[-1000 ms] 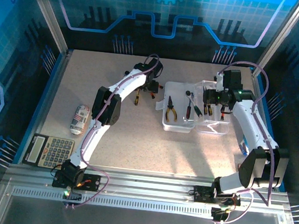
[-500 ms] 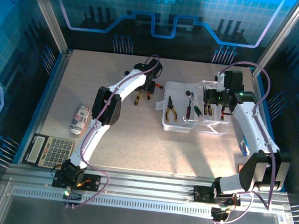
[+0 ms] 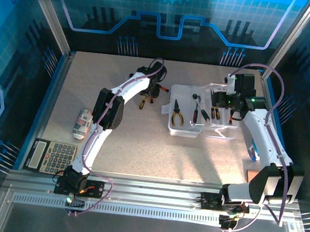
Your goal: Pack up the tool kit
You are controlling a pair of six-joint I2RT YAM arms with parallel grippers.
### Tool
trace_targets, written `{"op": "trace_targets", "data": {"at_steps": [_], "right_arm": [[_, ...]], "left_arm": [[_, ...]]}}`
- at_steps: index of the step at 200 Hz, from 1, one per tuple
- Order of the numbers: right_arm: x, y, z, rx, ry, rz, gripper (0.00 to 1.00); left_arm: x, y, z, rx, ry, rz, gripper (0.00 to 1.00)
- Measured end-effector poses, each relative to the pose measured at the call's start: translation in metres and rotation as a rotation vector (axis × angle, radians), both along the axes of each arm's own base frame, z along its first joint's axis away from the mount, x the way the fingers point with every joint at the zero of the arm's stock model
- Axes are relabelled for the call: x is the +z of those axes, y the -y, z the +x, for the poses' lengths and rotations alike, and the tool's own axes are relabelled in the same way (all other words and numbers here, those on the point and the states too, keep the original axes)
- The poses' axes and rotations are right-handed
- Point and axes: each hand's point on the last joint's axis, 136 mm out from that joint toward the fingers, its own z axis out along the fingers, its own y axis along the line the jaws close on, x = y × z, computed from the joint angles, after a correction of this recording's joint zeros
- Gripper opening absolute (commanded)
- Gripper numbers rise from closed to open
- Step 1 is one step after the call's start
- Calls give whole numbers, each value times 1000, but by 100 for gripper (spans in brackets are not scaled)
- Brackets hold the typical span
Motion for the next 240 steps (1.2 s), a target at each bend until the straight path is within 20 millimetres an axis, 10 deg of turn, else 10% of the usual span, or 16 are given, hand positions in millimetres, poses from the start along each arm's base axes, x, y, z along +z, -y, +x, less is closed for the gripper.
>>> {"op": "trace_targets", "data": {"at_steps": [63, 240], "right_arm": [[5, -1, -5, 7, 4, 8, 68], [5, -2, -8, 9, 1, 11, 68]], "left_arm": [[0, 3, 0, -25, -4, -8, 22], [26, -8, -9, -39, -17, 11, 37]]}}
